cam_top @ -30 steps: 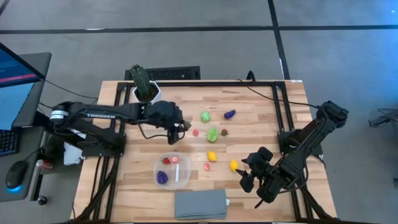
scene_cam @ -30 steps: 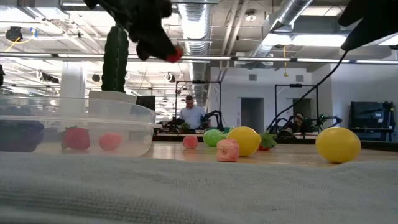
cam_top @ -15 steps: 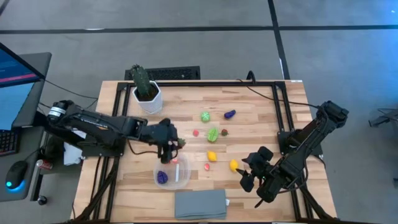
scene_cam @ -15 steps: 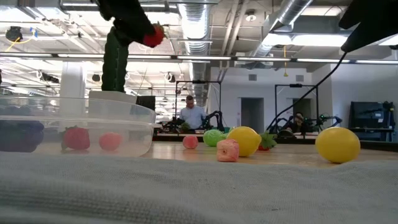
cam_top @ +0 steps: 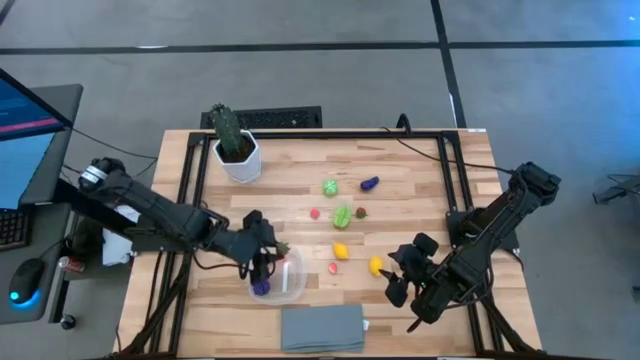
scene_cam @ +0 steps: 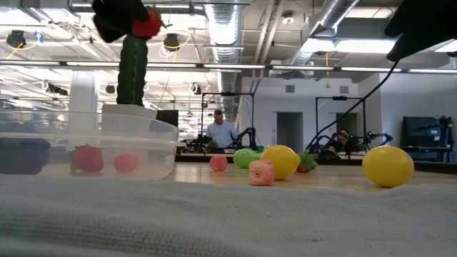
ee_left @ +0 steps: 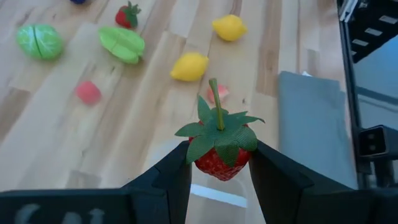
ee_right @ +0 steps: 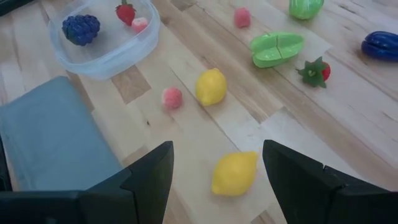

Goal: Pick and placing Produce into tupperware
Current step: Put the left strawberry into the transparent bin

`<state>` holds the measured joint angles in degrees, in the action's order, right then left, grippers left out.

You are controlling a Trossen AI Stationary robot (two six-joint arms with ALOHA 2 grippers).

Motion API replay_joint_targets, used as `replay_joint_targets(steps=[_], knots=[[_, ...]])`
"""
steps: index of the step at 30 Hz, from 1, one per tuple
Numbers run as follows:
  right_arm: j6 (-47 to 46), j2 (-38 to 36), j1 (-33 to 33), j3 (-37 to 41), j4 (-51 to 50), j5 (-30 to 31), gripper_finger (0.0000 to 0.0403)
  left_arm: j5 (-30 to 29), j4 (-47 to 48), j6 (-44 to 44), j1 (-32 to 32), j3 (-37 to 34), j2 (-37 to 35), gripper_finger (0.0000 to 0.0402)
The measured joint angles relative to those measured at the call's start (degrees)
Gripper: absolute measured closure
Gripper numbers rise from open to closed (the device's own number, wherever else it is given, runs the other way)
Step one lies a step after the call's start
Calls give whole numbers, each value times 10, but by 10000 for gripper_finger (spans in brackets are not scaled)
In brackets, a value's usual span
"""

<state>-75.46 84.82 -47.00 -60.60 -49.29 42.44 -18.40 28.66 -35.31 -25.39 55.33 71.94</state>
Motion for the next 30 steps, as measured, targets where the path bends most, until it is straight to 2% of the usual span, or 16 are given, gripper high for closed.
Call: replay_joint_targets(steps=[15,23,30], knots=[[8,0,2,0,1,13,132,-99,89,-175,-112,0,16,264],[10,0,14,0,4,13,132,-60,87,-198,-128,0,99,264],[10,0,14,0,5,13,132,-52,83,-214,-141,-1,149,264]])
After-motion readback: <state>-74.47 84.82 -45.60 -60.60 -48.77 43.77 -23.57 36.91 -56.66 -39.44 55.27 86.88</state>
